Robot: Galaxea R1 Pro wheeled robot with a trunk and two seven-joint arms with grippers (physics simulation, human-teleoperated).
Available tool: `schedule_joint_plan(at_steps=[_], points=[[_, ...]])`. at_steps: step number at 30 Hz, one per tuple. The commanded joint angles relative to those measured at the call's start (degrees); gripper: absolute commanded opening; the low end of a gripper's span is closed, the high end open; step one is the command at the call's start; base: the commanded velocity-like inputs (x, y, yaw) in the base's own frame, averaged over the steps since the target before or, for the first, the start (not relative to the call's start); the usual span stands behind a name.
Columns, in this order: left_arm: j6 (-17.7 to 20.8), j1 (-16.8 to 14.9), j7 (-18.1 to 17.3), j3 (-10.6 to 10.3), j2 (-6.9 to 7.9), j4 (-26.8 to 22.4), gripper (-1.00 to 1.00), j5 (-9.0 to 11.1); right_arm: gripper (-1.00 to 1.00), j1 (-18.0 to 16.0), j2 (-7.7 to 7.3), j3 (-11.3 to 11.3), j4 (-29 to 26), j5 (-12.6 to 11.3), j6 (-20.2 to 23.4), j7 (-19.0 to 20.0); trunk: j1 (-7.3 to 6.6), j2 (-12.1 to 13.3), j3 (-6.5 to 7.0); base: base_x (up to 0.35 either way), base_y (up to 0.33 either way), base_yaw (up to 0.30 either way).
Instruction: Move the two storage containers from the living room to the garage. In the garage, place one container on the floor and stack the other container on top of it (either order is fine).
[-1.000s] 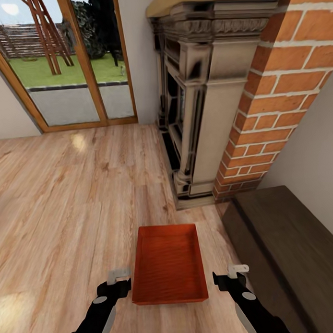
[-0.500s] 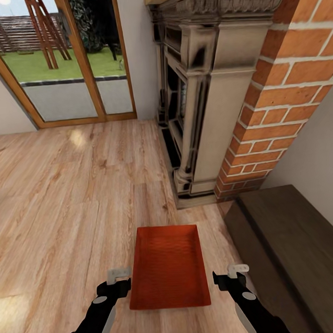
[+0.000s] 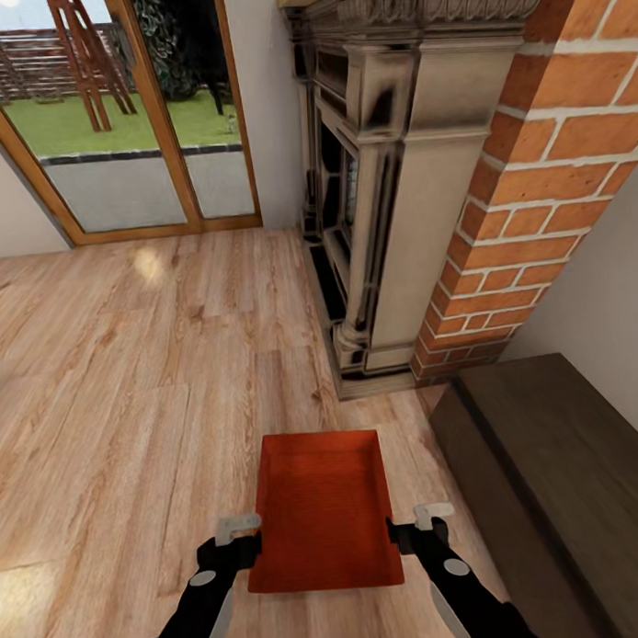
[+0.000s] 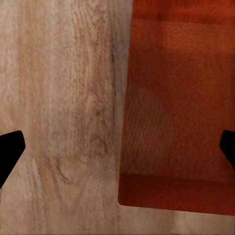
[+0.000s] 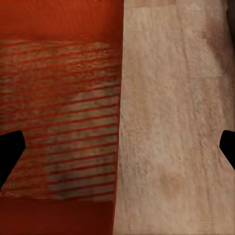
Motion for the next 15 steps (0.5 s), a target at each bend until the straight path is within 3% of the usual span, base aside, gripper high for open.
schedule_joint_plan(at_steps=[1,11,15], points=[[0.0,0.0,0.1,0.1,0.07,-0.1,1.00,0.0,1.00,0.0,-0.03,0.6,0.0,-0.3,-0.5,-0.3,-0.01,0.0,-0.04,0.000,0.000,0.000],[-3.2,0.0,0.1,0.5,0.53,-0.1,1.00,-0.1,1.00,0.0,-0.01,2.0,0.5,-0.7,-3.7,-0.4,-0.01,0.0,-0.04,0.000,0.000,0.000],[-3.7,0.0,0.1,0.5,0.50,-0.1,1.00,-0.1,1.00,0.0,-0.01,2.1,0.5,-0.8,-5.0,-0.4,0.87,-1.6,-0.75,0.000,0.000,0.000]])
